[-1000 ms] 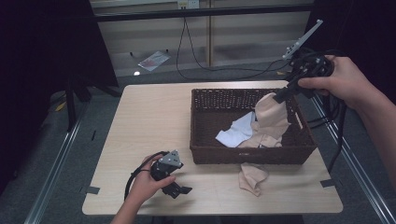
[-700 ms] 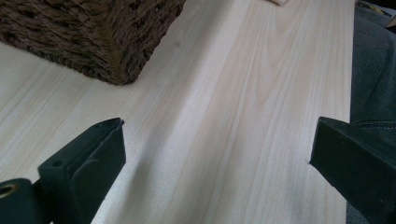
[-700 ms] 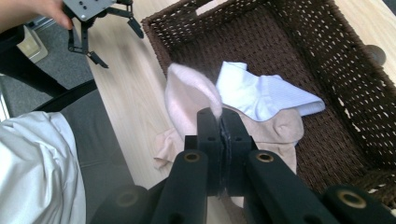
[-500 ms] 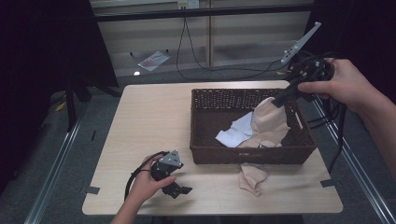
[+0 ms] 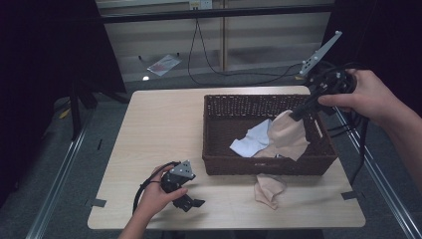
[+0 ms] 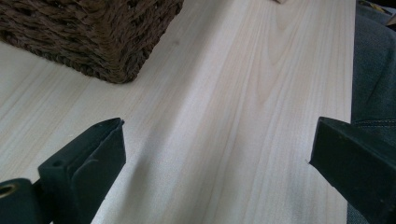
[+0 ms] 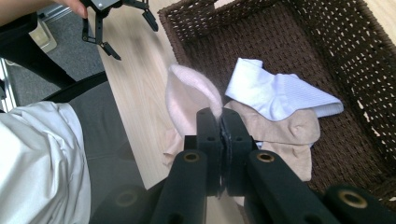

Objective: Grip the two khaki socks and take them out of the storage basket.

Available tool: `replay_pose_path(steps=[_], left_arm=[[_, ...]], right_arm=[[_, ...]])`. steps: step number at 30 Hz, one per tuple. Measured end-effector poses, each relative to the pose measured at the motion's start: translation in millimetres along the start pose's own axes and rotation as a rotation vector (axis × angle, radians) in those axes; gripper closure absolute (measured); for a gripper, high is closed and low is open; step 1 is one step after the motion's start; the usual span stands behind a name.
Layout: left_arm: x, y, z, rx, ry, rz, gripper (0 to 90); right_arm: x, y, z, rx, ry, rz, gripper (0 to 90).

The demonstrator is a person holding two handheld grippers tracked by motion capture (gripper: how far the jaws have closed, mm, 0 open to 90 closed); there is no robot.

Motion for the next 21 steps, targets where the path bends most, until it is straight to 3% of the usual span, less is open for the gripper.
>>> replay_pose_path(steps=[3, 9, 11, 17, 21], left_arm=[[-0.1, -0.3, -0.1, -0.014, 0.002, 0.008, 3.1], [0.2, -1.5, 0.6, 0.009, 0.008, 0.02, 3.1], [0.1, -0.7, 0.2, -0.001, -0.002, 0.002, 3.1], [0.3, -1.5, 0.2, 0.009, 0.002, 0.02, 3.1], [0.3, -0.3, 0.1, 0.0, -0.006, -0.006, 3.1]], right_arm=[[-4.1, -2.6, -2.3, 0.006, 0.006, 0.002, 88.5], [-10.3, -8.2, -5.1, 0.017, 0.015, -0.005, 88.3], [-12.2, -11.2, -6.7, 0.023, 0.02, -0.008, 88.3], [-17.3, -23.5, -9.9, 0.033, 0.037, -0.027, 87.9], [-20.3, -34.1, -12.1, 0.03, 0.044, -0.042, 87.8]])
Point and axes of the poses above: each handheld gripper's, and its own axes: y roughly backward along the jaws, x roughly out of its top, z roughly to its right, the point moved 3 cm from there along -y, roughly forward along the jaws, and after that the axes turned 15 degrees about -y, right-handed, at the moved point
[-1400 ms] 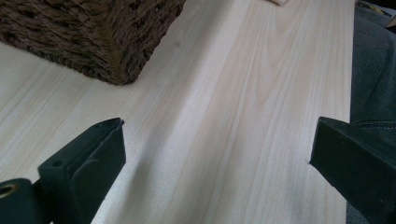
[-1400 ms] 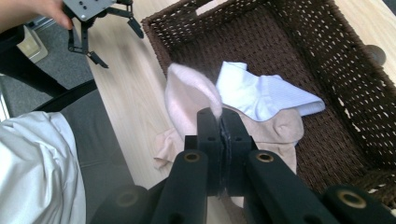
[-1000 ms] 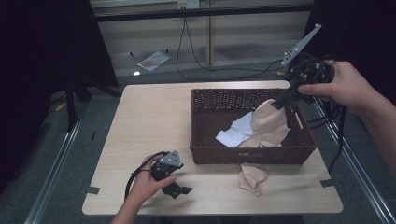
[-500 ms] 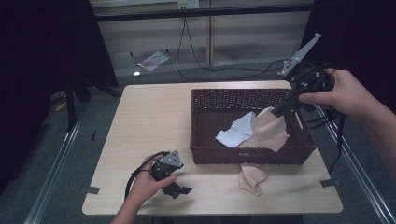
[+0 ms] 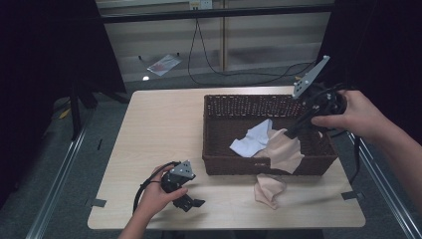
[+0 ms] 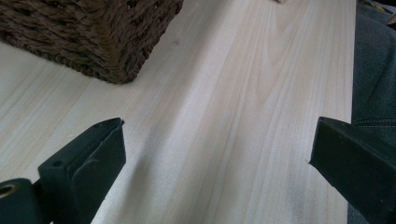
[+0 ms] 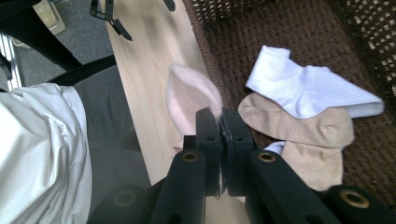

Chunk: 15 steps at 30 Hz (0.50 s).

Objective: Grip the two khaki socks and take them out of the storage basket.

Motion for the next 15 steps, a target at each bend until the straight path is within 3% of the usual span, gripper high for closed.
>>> replay_pose_path(steps=[1, 6, 9, 12, 15], left_arm=[[0.0, -1.6, 0.4, 0.003, 0.005, 0.021, 3.1], [-0.3, -1.1, 0.0, 0.006, 0.007, 0.02, 3.1], [-0.2, -1.0, -0.1, 0.002, 0.004, 0.016, 3.1], [-0.3, -1.3, 0.2, 0.005, 0.005, 0.02, 3.1], [-0.3, -1.3, 0.0, 0.007, 0.01, 0.024, 3.1]], right_arm=[[-0.7, -2.6, 0.1, 0.003, 0.004, 0.0, 87.8], [-4.6, -14.3, -0.1, 0.026, 0.011, -0.006, 85.9], [-5.7, -19.7, -0.3, 0.028, 0.01, 0.007, 74.6], [-6.2, -22.0, -0.5, 0.026, 0.015, 0.019, 57.4], [-7.1, -23.5, -0.2, 0.027, 0.022, 0.034, 49.9]])
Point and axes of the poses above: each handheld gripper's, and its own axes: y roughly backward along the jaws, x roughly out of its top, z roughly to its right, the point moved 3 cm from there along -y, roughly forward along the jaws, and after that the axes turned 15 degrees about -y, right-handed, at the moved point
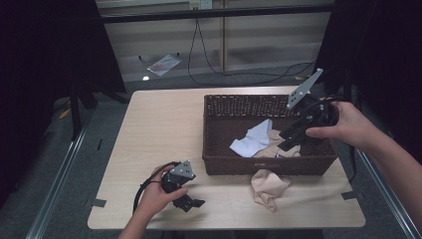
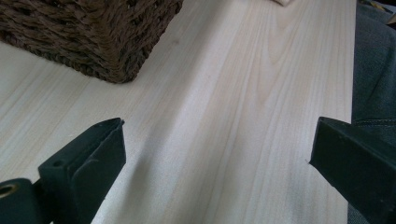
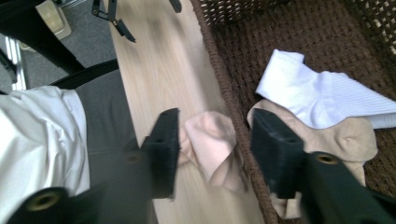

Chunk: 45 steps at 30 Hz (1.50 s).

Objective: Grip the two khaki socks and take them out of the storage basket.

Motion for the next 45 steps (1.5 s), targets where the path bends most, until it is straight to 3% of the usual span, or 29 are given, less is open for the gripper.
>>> replay_pose_path(steps=[4, 10, 12, 14, 15, 19, 24, 34, 41, 45], left_arm=[[0.6, -0.7, 0.1, 0.0, -0.004, -0.005, 3.1], [0.7, 0.0, 0.4, -0.003, -0.005, -0.009, 3.1], [0.7, 0.5, 0.4, -0.004, -0.006, -0.02, 3.1], [0.8, -1.3, 1.0, -0.001, -0.001, 0.0, 3.1], [0.9, 0.4, 0.8, 0.015, -0.007, -0.034, 3.1], [0.4, -1.3, 0.8, -0.004, 0.001, 0.0, 3.1], [0.3, -1.5, 1.1, -0.004, 0.003, -0.005, 3.1], [0.3, -1.8, 1.3, -0.004, 0.004, -0.002, 3.1], [0.2, -1.2, 0.8, -0.006, 0.0, -0.004, 3.1], [0.5, -1.3, 0.8, -0.002, 0.002, 0.0, 3.1]], right_arm=[[-1.7, -2.1, 0.3, -0.004, -0.011, 0.02, 39.8], [-5.8, -5.8, -0.5, -0.005, -0.004, 0.021, 36.5], [-8.1, -7.8, 0.1, -0.009, -0.005, 0.025, 32.6], [-9.4, -10.2, 1.1, -0.015, -0.001, 0.029, 27.2], [-10.4, -11.2, 1.3, -0.017, -0.006, 0.025, 24.7], [-13.5, -16.5, 2.6, -0.037, 0.007, 0.039, 18.3], [-17.3, -22.4, 5.0, -0.05, 0.002, 0.045, 12.5], [-26.5, -35.2, 8.9, -0.057, -0.006, 0.068, 9.1], [-39.6, -54.6, 11.8, -0.049, -0.007, 0.057, 8.4], [-43.8, -62.2, 12.4, -0.042, 0.001, 0.082, 7.3]])
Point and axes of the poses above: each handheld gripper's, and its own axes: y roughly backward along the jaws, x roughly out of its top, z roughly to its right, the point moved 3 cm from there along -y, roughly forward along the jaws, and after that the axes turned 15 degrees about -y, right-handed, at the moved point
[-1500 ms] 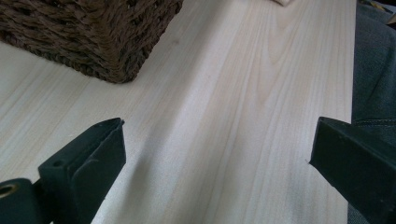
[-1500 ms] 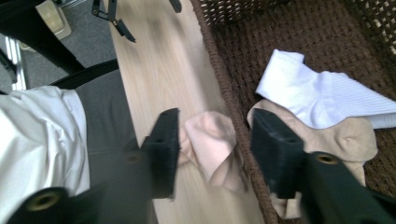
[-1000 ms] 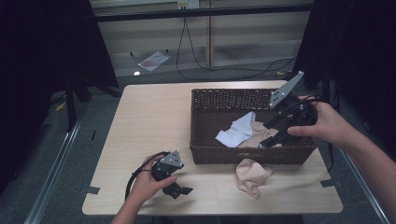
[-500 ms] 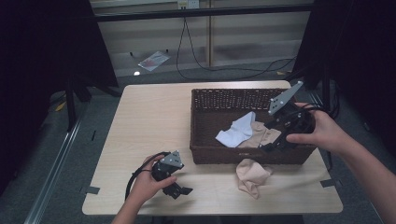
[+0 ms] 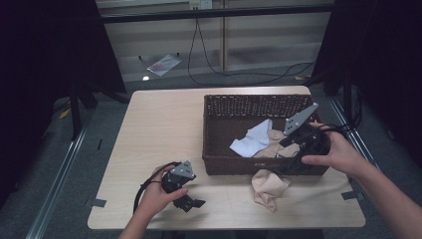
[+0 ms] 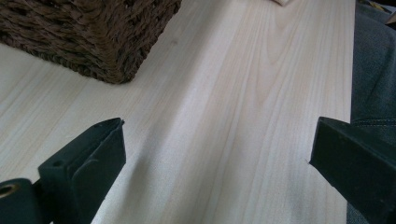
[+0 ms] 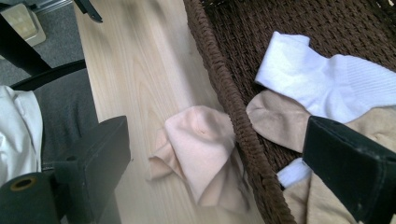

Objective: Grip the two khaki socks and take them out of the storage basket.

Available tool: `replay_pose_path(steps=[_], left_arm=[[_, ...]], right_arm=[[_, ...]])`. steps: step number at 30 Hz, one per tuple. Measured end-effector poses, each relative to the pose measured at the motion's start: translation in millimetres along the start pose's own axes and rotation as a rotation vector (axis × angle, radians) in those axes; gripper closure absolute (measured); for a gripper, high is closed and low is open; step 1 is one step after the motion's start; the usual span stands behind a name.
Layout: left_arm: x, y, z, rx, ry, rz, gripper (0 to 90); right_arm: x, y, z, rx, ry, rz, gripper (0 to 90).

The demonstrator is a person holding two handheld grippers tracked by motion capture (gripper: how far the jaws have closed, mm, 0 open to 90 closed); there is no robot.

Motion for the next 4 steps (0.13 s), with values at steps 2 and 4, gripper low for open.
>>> replay_pose_path(steps=[2, 4], left_arm=[[0.4, 2.1, -0.5, -0.003, -0.007, -0.024, 3.1], [0.4, 1.3, -0.2, 0.001, -0.003, -0.008, 3.1]], right_arm=[[-2.6, -2.5, 0.0, -0.005, -0.002, -0.002, 7.2], [-4.9, -5.4, 0.5, -0.012, 0.012, 0.011, 7.2]])
Point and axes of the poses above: each handheld gripper's, and its own axes: y roughly backward along the jaws, x roughly out of its top, z roughly to its right, the point moved 3 cm from there along -y, roughly forward along the jaws, and after that the axes turned 15 degrees about -y, right-handed, at the moved point
